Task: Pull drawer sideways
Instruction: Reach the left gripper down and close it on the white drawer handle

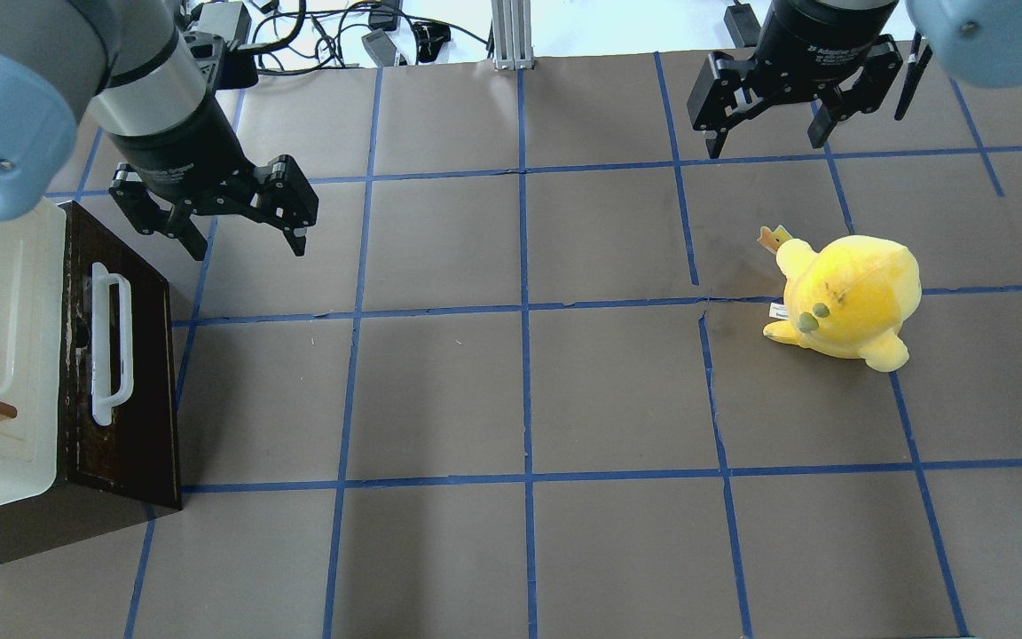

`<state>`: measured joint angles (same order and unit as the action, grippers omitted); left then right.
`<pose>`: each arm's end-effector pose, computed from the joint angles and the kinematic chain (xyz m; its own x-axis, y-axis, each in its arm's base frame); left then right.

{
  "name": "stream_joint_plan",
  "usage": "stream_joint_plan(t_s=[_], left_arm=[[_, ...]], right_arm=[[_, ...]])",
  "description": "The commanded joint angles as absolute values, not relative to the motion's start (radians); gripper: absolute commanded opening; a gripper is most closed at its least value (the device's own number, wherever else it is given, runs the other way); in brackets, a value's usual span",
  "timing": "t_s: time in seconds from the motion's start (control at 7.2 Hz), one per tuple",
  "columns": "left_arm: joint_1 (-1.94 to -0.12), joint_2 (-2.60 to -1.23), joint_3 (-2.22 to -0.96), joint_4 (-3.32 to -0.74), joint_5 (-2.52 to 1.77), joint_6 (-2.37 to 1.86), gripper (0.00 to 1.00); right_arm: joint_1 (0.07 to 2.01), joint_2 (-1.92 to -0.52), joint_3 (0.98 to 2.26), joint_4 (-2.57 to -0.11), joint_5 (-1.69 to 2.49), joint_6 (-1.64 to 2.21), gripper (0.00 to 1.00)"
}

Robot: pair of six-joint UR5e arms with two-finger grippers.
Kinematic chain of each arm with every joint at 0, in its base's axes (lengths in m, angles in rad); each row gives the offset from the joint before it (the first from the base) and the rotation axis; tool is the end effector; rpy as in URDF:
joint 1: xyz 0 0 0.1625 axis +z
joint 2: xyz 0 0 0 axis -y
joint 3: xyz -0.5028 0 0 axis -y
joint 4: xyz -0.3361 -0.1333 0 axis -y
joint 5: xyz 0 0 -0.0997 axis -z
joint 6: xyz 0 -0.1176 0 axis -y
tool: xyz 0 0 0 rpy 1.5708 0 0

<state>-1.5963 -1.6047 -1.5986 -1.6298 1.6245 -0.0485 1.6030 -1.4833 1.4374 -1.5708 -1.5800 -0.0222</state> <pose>-0.1381 -0.4340 0.5157 -0.9981 -0.0162 -0.0591 -0.0231 0.9928 0.1177 0.1478 -0.4802 0.5659 -0.9985 -0.0539 0.0102 -0.0543 0.9975 -0.0457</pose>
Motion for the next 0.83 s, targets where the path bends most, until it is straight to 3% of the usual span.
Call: stream_joint_plan(t_s=[0.0, 0.69], left_arm=[[-1.647, -1.692, -1.675, -1.606, 1.798, -0.116, 1.0], [-1.763, -1.856, -1.814, -1.612, 2.372, -0.279, 1.0]], right_arm=[[1.603, -1.483, 1.437, -1.571, -1.58, -0.021, 1.0], [1.603, -1.483, 1.437, -1.571, -1.582, -0.021, 1.0]])
